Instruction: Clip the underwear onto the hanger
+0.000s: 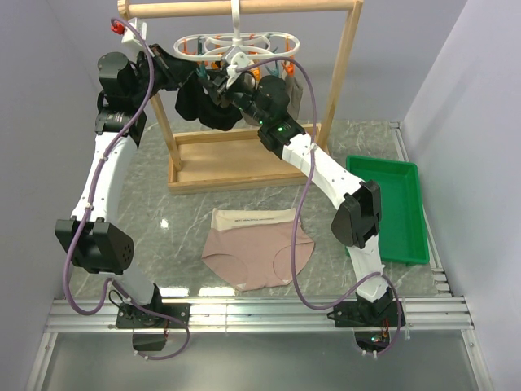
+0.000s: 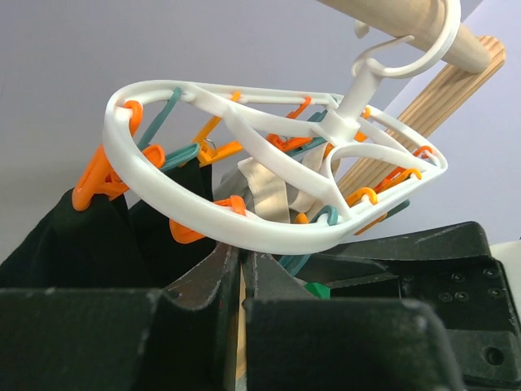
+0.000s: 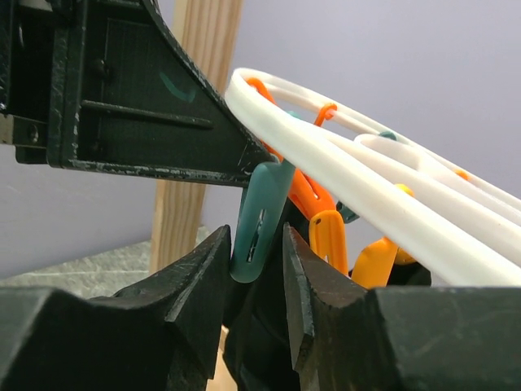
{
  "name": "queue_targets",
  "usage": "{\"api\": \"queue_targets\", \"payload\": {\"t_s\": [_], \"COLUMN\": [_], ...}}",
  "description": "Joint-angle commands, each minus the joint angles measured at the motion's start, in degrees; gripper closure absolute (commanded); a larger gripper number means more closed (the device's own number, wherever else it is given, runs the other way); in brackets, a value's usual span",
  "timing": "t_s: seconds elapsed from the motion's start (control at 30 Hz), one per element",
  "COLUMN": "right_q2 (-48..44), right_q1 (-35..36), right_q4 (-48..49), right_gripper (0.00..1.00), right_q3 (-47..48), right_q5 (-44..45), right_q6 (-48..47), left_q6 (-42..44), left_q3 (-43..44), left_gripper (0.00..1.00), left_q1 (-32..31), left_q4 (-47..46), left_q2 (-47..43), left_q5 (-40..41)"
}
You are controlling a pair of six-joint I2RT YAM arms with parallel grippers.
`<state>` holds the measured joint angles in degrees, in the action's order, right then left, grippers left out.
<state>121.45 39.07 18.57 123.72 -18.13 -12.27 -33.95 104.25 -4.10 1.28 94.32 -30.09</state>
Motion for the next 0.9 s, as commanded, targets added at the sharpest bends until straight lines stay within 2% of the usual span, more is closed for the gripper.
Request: {"api": "queue_targets", "payload": {"t_s": [0.0,0.07,0.13,0.17,0.2,0.27,0.3,0.4,0.5,0.73,0.87], "right_q2": [-0.9,-0.9,-0.8,-0.9,-0.9,-1.0,-1.0,-1.4,-2.4,-3.7,-3.6], "right_q1": [-0.3,-0.3,-0.3,-0.5,-0.4,-0.4,-0.4,-0.5,-0.5,-0.6,-0.5], "right_q4": [0.2,0.3,0.7,0.9,0.9,1.1,1.1,0.6,0.6,0.3,0.2], "right_gripper": [0.60,0.60,0.64,0.69,0.84,0.98,1.00,1.00,1.00,1.00,1.00], "right_q3": [1.0,0.7,0.6,0.6,0.7,1.0,1.1,1.3,0.2,-1.4,-1.2], "right_q5": [0.5,1.1,1.3,1.4,1.6,1.6,1.6,1.1,0.4,-0.9,-0.9], "right_q6": [0.0,0.1,0.1,0.1,0.1,0.3,0.4,0.9,1.4,1.8,2.3], "left_q6": [-1.5,-1.6,-1.6,-1.6,-1.7,-1.9,-2.1,-1.9,-2.8,-0.4,-1.0], "left_q3": [-0.3,-0.3,-0.2,-0.2,-0.3,-0.4,-0.6,-0.8,-0.9,-8.4,-9.1], "left_gripper": [1.00,1.00,1.00,1.00,0.99,0.92,0.77,0.50,0.41,0.37,0.37], "left_q1": [-0.2,-0.2,-0.2,-0.2,-0.2,-0.2,-0.1,0.1,1.3,2.4,2.3], "left_q4": [-2.9,-3.0,-2.9,-2.8,-2.8,-2.6,-2.6,-1.5,2.2,3.6,4.7], "left_q2": [-3.0,-3.0,-2.8,-2.8,-2.8,-3.0,-3.1,-4.7,-6.3,-16.1,-16.2], "left_q5": [-2.0,-2.1,-2.2,-2.2,-2.3,-2.4,-2.7,-2.7,-4.0,-4.9,-4.3]}}
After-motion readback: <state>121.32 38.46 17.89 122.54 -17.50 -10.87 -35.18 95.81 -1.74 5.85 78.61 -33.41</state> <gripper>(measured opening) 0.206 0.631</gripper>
